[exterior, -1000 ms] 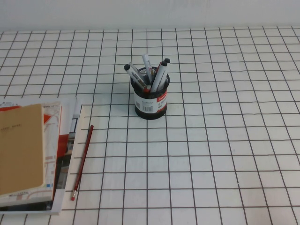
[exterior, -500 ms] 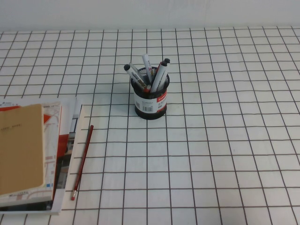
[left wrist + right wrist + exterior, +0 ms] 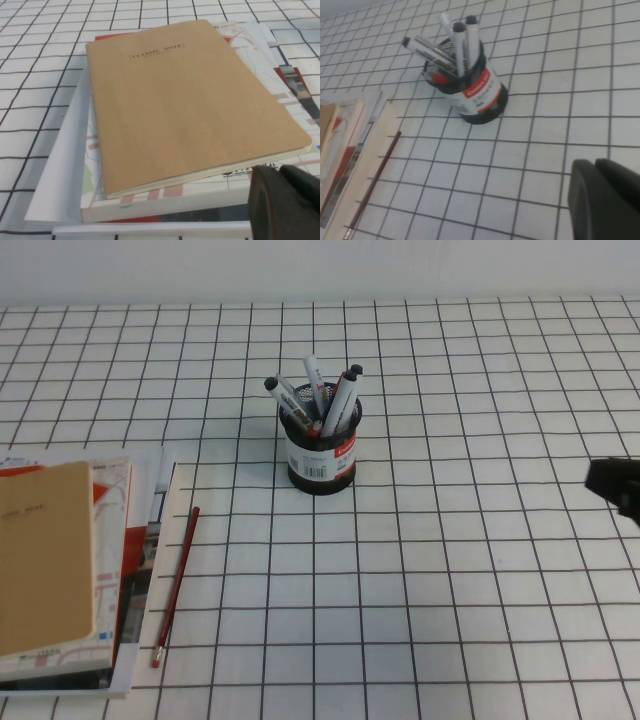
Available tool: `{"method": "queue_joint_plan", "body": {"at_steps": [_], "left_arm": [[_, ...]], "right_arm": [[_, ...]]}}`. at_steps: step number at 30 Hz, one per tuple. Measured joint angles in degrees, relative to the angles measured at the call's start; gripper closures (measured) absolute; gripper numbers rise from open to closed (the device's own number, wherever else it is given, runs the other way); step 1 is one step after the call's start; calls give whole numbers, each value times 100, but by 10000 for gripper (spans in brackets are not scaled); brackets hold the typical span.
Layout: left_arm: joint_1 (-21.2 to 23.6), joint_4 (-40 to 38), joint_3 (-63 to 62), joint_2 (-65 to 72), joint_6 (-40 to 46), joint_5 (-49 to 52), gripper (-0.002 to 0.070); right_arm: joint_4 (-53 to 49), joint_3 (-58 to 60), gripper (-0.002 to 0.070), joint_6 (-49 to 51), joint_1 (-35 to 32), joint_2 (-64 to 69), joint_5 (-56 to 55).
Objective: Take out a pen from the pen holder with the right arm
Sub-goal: 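Take a marker out of the pen holder and lay it on the table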
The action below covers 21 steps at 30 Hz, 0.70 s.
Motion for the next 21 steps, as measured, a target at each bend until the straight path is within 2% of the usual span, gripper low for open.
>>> {"method": "queue_joint_plan", "body": {"at_steps": [12, 17, 21], "left_arm": [[0, 0, 0, 0, 0, 0, 679], [0, 0, 0, 0, 0, 0, 679], [0, 0, 0, 0, 0, 0, 679]], "right_arm": [[-437, -1376, 692, -152, 2482, 1968, -1335], [-445, -1812, 678, -414, 2903, 2559, -1664], [-765, -1860, 598, -353, 3048, 2857, -2449]]}}
